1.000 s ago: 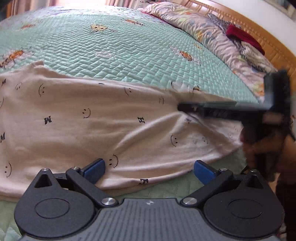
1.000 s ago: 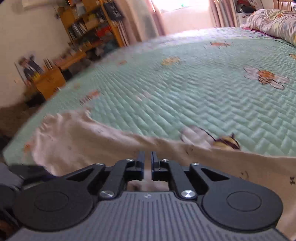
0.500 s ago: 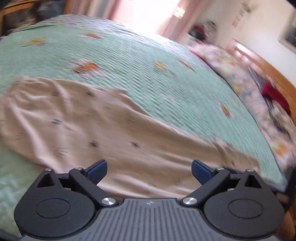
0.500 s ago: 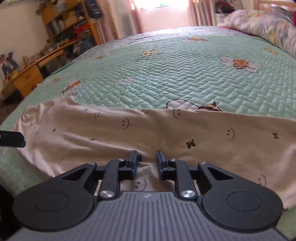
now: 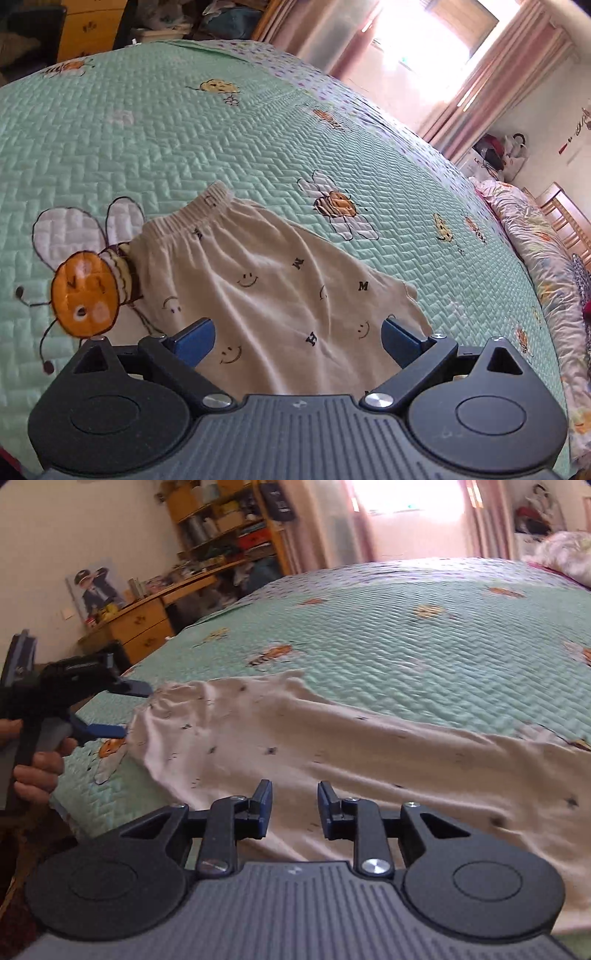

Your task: Fold clothes

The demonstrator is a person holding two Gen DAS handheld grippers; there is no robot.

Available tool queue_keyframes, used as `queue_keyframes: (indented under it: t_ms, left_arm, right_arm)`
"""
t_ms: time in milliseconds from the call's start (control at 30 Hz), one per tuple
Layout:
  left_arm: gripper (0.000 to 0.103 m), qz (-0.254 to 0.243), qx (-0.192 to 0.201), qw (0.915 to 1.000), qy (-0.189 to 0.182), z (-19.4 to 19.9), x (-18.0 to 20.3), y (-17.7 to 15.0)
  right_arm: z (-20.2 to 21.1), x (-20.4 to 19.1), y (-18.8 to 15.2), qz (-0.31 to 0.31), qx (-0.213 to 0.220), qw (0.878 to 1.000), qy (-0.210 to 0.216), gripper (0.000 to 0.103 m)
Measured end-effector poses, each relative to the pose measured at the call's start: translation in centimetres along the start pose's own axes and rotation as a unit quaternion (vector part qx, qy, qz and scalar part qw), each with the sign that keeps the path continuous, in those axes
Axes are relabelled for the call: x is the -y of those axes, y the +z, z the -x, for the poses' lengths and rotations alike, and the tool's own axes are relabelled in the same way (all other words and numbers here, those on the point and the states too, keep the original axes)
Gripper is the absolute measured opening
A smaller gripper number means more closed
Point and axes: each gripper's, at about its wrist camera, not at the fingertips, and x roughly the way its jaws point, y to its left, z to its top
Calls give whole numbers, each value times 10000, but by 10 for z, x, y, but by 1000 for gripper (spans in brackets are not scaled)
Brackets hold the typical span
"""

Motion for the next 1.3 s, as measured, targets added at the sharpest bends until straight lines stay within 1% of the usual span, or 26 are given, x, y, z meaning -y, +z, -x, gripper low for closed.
queue_keyframes:
  t_ms: [33,100,133,167,200,233,300,433,533,600,633,667,700,733,767,800,833,900,967,1033,1133,1233,1300]
  left_arm:
    - [97,-19,-15,10000,11,-3,-1,0]
    - [97,62,-94,9998,156,-13,-10,1]
    - [97,106,-162,9995,238,-18,-18,0]
    - [93,151,-231,9991,320,-23,-27,-2]
    - [91,193,-284,9987,383,-28,-35,-3]
    - [91,214,-219,9991,300,-26,-40,-3]
    - [91,285,-177,9991,247,-23,-42,0]
    - [92,299,-79,9994,166,-16,-37,2]
    - [92,236,22,9997,-85,1,-26,-2]
    - [96,71,53,9995,-312,11,-14,-8]
    - [99,-64,21,9993,-360,11,-6,-13]
    - [99,-279,-59,9992,-292,6,2,-18]
    - [99,-481,-146,9985,-216,0,10,-23]
    - [99,-572,-284,9979,-67,-9,13,-27]
    - [97,-649,-423,9970,77,-19,16,-30]
    - [96,-617,-551,9964,173,-27,15,-33]
    - [96,-610,-524,9966,183,-27,15,-35]
    - [97,-574,-490,9971,54,-21,17,-35]
    - [96,-508,-430,9977,-92,-14,19,-33]
    - [97,-510,-341,9980,-179,-3,25,-33]
    - [97,-638,-433,9965,-323,2,38,-40]
    - [97,-827,-579,9940,-414,-1,56,-49]
    - [97,-898,-708,9920,-539,-3,66,-56]
  right_arm:
    - [-4,-5,0,37,33,10000,54,29]
    - [-15,-11,-4,146,-80,9998,114,32]
    - [-22,-13,-10,275,-285,9992,50,32]
    - [-30,-15,-18,438,-553,9975,-56,32]
    - [-33,-15,-25,618,-635,9960,-128,32]
    - [-28,-16,-32,767,-509,9957,-133,32]
    - [-19,-15,-35,783,-475,9957,-140,32]
    - [-11,-10,-30,480,-457,9978,-46,33]
    - [1,-10,-27,375,-231,9990,59,34]
    - [11,-12,-28,428,-6,9990,101,40]
    - [15,-11,-29,429,57,9990,57,43]
    - [15,-9,-32,394,45,9992,-17,50]
    - [11,-5,-36,337,-100,9993,-134,52]
    - [6,-2,-40,287,-281,9989,-243,51]
    - [5,0,-43,248,-323,9988,-277,51]
    - [9,1,-44,199,-259,9991,-263,51]
    - [16,2,-42,141,-173,9995,-241,51]
    - [34,4,-38,78,118,9995,-277,51]
    - [53,11,-36,-20,399,9982,-444,51]
    - [67,26,-34,-210,585,9955,-709,51]
    - [89,58,-36,-643,744,9891,-1098,51]
    - [114,96,-39,-1184,884,9776,-1498,51]
    - [129,120,-44,-1507,927,9683,-1762,51]
